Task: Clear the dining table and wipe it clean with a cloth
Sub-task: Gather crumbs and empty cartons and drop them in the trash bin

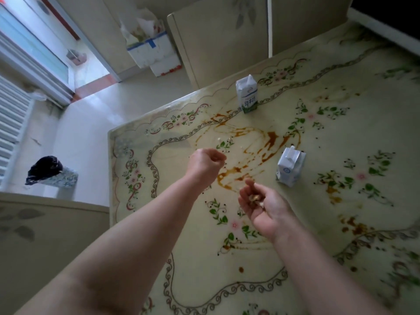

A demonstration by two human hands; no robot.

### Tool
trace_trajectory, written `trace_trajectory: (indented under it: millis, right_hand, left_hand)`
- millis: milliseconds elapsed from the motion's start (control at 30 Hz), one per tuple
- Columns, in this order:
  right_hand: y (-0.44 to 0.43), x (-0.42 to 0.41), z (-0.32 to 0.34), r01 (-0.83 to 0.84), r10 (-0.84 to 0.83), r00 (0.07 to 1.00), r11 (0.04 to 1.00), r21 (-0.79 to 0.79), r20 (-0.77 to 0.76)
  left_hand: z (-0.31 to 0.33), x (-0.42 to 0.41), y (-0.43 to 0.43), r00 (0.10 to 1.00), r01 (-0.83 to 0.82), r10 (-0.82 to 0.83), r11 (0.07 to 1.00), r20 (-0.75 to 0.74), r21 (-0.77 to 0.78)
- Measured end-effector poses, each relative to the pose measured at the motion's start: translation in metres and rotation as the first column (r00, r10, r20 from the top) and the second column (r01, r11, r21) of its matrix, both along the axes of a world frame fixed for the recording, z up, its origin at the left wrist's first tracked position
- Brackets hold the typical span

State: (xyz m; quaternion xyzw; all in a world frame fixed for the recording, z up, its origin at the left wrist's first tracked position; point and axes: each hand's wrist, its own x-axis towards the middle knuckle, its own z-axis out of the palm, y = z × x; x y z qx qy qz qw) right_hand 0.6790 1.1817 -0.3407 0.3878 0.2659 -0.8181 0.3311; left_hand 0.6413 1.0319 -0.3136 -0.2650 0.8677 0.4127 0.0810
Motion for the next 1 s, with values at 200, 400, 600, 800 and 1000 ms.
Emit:
trace_trajectory:
  millis: [200,400,600,800,1000]
  right_hand:
    - [0.057,0.028,-0.020,0.067,-0.071,0.997,0.974,0.215,0.011]
    - [0.089,0.026,-0.021,0.111,-0.109,0.994,0.909,0.402,-0.027]
    - [0.094,0.018,-0.018,0.089,-0.027,0.991,0.868,0.489,-0.133]
    - [0.098,-0.001,-0.008,0.145,0.069,0.946,0.782,0.606,-0.316]
    - [0.102,-0.023,0.007,0.075,0.242,0.885,0.770,0.634,-0.399]
  left_hand:
    - [-0.010,-0.009,0.031,0.987,0.157,-0.157,0.988,0.028,0.013]
    - [-0.012,-0.010,0.060,0.981,0.192,-0.192,0.980,0.008,-0.059]
    - [-0.003,0.002,0.059,0.982,0.189,-0.189,0.979,0.015,-0.071]
    - [0.004,0.011,0.054,0.987,0.161,-0.161,0.984,0.000,-0.075]
    - [0.008,0.018,0.052,0.991,0.133,-0.133,0.991,-0.003,-0.015]
